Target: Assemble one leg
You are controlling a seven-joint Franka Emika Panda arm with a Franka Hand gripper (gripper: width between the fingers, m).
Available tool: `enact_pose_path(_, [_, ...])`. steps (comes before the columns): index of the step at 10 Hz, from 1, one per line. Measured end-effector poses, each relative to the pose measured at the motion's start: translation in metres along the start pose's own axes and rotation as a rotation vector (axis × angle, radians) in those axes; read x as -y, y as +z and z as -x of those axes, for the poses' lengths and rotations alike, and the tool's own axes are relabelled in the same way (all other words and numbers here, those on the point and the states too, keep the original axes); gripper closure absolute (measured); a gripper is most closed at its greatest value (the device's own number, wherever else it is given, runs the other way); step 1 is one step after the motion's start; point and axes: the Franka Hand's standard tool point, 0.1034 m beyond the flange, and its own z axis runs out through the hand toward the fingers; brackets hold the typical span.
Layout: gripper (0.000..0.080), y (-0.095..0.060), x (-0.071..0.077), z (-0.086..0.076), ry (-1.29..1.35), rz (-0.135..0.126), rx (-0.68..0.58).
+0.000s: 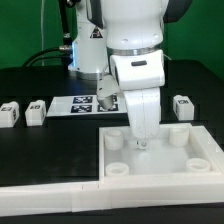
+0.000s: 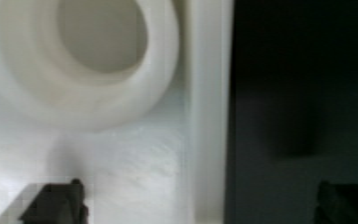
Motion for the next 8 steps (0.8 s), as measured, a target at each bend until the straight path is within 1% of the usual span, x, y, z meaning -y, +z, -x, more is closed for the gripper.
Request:
enact_pose_path(2, [0.015,-0.002,0.0,-0.001,0.03,0.0,0.001])
enact_pose_path(3, [0.015,-0.017,0.002,-0.006,0.097,0.01,0.009])
enact_pose_path(4, [0.015,-0.034,0.007,-0.018,0.196,0.032,0.014])
enact_pose_path(5, [0.015,-0.043,0.015,-0.032,0.246,0.042,0.016])
enact_pose_path(6, [0.015,-0.046,0.022,-0.046,0.354,0.045,0.016])
enact_pose_path(7, [0.015,-0.053,0.022,-0.061,0.52,0.055,0.01])
enact_pose_path(8, [0.015,-0.052,0.024,-0.067,0.621,0.062,0.001])
